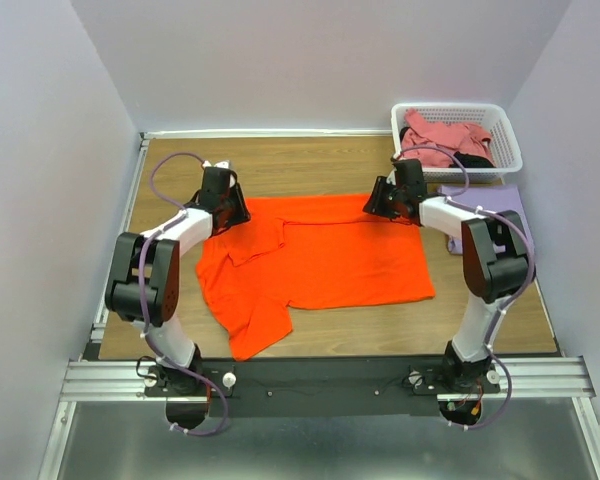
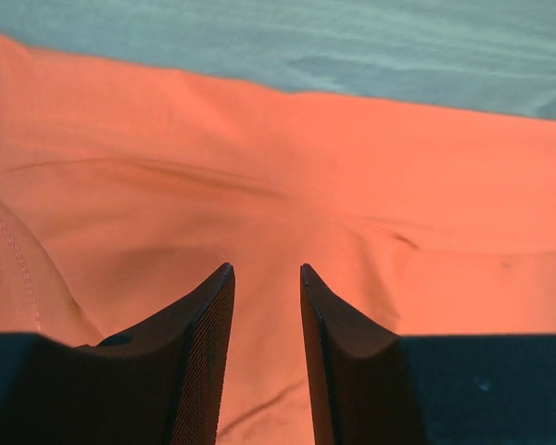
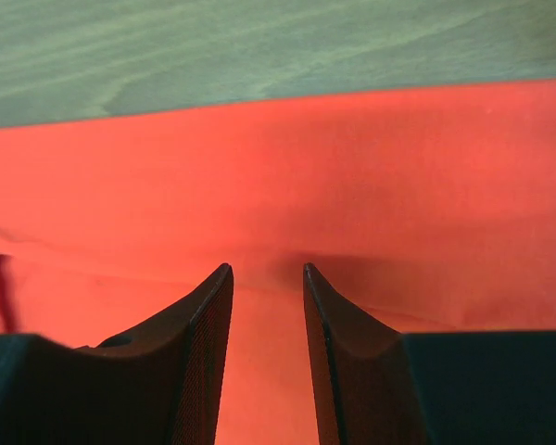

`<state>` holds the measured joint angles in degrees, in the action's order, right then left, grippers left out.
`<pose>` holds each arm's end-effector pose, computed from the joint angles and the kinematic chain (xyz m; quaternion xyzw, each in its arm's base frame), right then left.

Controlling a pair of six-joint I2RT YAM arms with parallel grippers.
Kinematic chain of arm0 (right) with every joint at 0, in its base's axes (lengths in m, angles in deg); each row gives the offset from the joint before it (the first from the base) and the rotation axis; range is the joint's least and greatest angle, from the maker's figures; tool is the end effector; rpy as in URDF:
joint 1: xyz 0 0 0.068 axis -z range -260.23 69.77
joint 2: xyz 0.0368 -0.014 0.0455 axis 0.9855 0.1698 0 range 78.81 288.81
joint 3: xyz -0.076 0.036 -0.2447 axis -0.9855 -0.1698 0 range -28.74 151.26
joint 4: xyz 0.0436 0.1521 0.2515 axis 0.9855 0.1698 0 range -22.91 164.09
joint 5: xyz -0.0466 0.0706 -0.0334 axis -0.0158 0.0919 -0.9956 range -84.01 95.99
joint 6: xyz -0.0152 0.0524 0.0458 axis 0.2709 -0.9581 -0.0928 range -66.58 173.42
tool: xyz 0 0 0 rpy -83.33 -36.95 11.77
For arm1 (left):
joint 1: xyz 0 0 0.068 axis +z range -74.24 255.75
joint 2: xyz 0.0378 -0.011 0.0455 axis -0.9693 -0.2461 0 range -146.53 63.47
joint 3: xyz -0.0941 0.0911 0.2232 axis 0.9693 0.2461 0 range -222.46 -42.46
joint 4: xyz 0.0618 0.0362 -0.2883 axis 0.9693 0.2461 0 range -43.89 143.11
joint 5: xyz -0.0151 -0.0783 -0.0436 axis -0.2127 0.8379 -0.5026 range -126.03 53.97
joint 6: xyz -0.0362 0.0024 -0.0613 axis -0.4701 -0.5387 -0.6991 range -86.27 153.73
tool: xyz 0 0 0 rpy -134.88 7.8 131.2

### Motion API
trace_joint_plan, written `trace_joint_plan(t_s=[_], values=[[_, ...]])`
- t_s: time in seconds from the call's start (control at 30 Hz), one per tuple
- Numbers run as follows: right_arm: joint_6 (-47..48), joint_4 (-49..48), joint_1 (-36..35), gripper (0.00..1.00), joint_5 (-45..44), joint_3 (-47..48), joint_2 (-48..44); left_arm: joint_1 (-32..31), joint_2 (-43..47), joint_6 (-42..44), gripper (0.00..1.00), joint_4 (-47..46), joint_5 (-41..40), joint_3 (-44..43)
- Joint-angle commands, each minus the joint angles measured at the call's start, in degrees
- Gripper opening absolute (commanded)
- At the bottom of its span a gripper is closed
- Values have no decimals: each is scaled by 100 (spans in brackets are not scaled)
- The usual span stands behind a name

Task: Fold and stack the t-shirts
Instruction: Fold the tshirt

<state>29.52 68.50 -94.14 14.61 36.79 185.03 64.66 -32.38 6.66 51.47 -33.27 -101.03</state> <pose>0.4260 0.1146 0.1257 0.0489 0.9105 0.1962 0.3607 0.3960 -0.0805 0.1484 -0.1176 0.9080 -0.1521 0.3722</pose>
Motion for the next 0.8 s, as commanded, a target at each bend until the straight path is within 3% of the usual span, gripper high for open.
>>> trace_joint_plan(t_s=[0.0,0.43,0.77], values=[[105,131,-120,44,-361,275,443,28,-442,9,41,79,-224,3],[403,175,-173,48,-642,907,1410,511,-1313,17,38,307,-312,-541],[746,509,-173,51,-607,2111,1982,740,-2069,211,41,711,-75,-1911]])
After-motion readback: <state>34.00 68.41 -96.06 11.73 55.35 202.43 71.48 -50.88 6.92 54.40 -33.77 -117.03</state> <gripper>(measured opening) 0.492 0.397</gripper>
